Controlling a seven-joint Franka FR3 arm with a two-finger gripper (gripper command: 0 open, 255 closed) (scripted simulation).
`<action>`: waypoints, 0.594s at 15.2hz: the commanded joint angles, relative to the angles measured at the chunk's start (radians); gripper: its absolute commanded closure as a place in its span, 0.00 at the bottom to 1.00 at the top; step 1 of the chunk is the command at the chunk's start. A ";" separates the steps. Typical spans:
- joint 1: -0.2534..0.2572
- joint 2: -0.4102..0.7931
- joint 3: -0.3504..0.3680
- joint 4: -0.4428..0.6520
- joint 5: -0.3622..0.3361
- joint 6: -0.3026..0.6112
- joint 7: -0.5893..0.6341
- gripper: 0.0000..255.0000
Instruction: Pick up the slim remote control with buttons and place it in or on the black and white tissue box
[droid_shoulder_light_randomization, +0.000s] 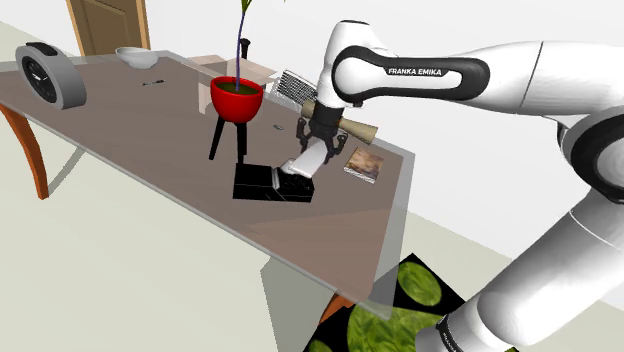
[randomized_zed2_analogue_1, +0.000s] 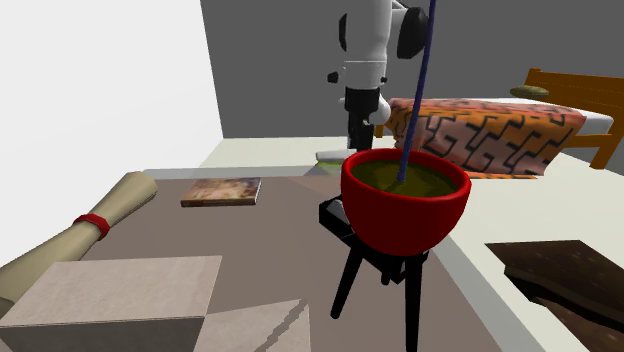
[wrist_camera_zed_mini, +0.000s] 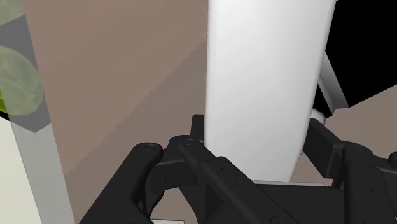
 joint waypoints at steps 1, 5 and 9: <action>0.020 0.081 0.015 0.098 -0.033 -0.023 0.043 1.00; 0.080 0.257 0.028 0.324 -0.105 -0.088 0.114 1.00; 0.113 0.339 0.025 0.412 -0.135 -0.100 0.140 1.00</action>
